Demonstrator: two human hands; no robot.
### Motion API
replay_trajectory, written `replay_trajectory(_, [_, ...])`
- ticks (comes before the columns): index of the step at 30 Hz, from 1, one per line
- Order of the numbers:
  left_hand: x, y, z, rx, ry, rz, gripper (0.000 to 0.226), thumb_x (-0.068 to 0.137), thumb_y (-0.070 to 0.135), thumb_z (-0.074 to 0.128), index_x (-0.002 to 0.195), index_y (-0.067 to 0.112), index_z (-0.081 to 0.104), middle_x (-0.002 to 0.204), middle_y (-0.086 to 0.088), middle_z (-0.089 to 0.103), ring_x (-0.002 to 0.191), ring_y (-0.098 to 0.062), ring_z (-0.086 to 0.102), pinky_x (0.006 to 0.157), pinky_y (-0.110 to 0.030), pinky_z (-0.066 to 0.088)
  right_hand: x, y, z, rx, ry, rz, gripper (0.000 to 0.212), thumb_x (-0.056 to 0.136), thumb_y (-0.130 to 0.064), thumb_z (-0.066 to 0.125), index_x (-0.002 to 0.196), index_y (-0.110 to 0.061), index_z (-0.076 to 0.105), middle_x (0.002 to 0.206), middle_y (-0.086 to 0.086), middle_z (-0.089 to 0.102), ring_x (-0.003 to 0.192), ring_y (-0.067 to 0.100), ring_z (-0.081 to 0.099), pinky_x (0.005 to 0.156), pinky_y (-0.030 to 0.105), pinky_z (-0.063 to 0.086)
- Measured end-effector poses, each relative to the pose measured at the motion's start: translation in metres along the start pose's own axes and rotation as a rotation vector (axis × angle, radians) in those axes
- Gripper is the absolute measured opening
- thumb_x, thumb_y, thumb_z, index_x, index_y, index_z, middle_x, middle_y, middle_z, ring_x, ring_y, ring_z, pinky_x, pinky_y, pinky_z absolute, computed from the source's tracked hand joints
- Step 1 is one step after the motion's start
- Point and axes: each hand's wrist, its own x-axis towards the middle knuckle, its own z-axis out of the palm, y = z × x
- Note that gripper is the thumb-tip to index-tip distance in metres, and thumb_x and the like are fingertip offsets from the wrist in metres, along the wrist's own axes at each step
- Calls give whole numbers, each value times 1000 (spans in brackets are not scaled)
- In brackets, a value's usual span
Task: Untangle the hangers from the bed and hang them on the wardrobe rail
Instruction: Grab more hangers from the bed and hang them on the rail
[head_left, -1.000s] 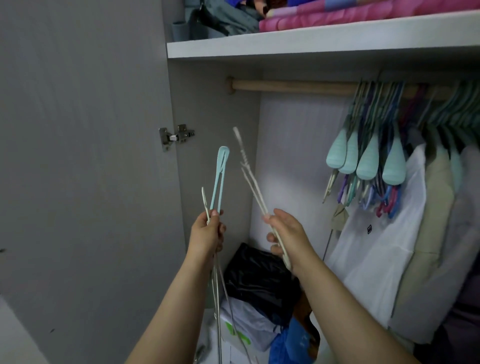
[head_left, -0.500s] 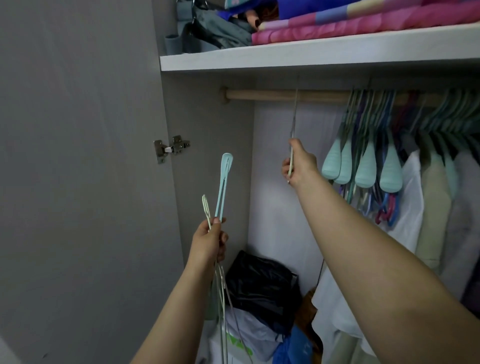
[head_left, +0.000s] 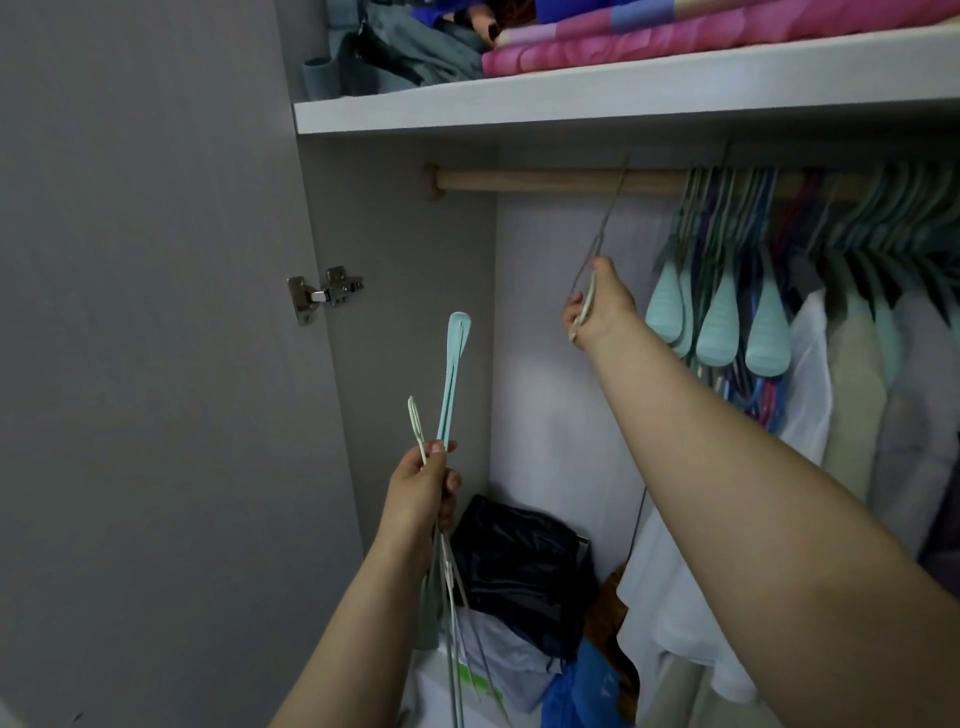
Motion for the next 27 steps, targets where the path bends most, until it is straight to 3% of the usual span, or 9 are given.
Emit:
replay_trajectory(5, [0, 8, 2, -40, -2, -1, 19, 102, 24, 39, 99, 18, 57, 51, 5, 43, 37, -8, 26, 42, -17, 21, 10, 17, -13, -51, 96, -63, 25, 81, -29, 65, 75, -12, 48, 65, 5, 49, 49, 16, 43, 38, 16, 31])
replay_trajectory(8, [-2, 9, -5, -94, -24, -17, 17, 102, 23, 39, 100, 18, 55, 52, 5, 42, 36, -8, 25, 41, -17, 20, 13, 23, -37, 9, 217, -260, 23, 77, -29, 65, 72, -14, 49, 72, 7, 51, 61, 21, 49, 53, 28, 41])
replay_trajectory(11, [-5, 5, -11, -181, -74, -60, 16, 101, 22, 39, 98, 18, 54, 51, 6, 40, 34, -7, 24, 37, -14, 20, 8, 30, -63, -12, 202, -241, 20, 83, -36, 62, 88, -18, 59, 87, 5, 60, 78, 20, 60, 69, 33, 53])
replay_trajectory(13, [-7, 1, -13, -268, -101, -111, 16, 101, 22, 39, 96, 18, 54, 50, 7, 38, 32, -5, 23, 36, -12, 17, 1, 53, -83, -47, 167, -91, 43, 89, -49, 52, 117, -17, 55, 117, 6, 57, 104, 25, 59, 83, 36, 52])
replay_trajectory(15, [-8, -3, -15, -359, -128, -167, 17, 100, 23, 38, 94, 18, 53, 48, 7, 33, 31, -3, 22, 35, -12, 14, -18, 90, -102, -110, 102, 98, 46, 98, -45, 39, 131, -13, 45, 122, 9, 51, 101, 27, 56, 83, 36, 48])
replay_trajectory(17, [-9, -7, -18, -446, -162, -224, 18, 100, 22, 37, 92, 18, 52, 44, 8, 30, 28, -2, 22, 35, -13, 11, -49, 132, -116, -336, -91, 297, 34, 99, -41, 42, 117, -14, 51, 108, 10, 55, 88, 25, 58, 78, 35, 49])
replay_trajectory(19, [-10, -11, -22, -524, -207, -270, 21, 100, 23, 34, 91, 18, 52, 41, 8, 28, 25, -2, 23, 32, -13, 12, -80, 171, -125, -662, -336, 405, 38, 94, -53, 44, 103, -18, 54, 102, 7, 62, 92, 25, 61, 78, 32, 49])
replay_trajectory(23, [-22, -21, -27, -571, -294, -308, 16, 94, 24, 40, 88, 16, 53, 39, 7, 29, 24, -4, 25, 29, -14, 14, -104, 213, -130, -964, -511, 271, 78, 77, -80, 39, 94, -10, 71, 98, 12, 73, 93, 21, 67, 85, 33, 50])
replay_trajectory(27, [-32, -29, -32, -573, -375, -353, 28, 91, 27, 40, 78, 12, 60, 39, 6, 30, 24, -4, 27, 27, -13, 20, -107, 223, -125, -746, -419, 202, 45, 96, -45, 48, 109, -6, 68, 103, 13, 70, 94, 24, 66, 87, 37, 51])
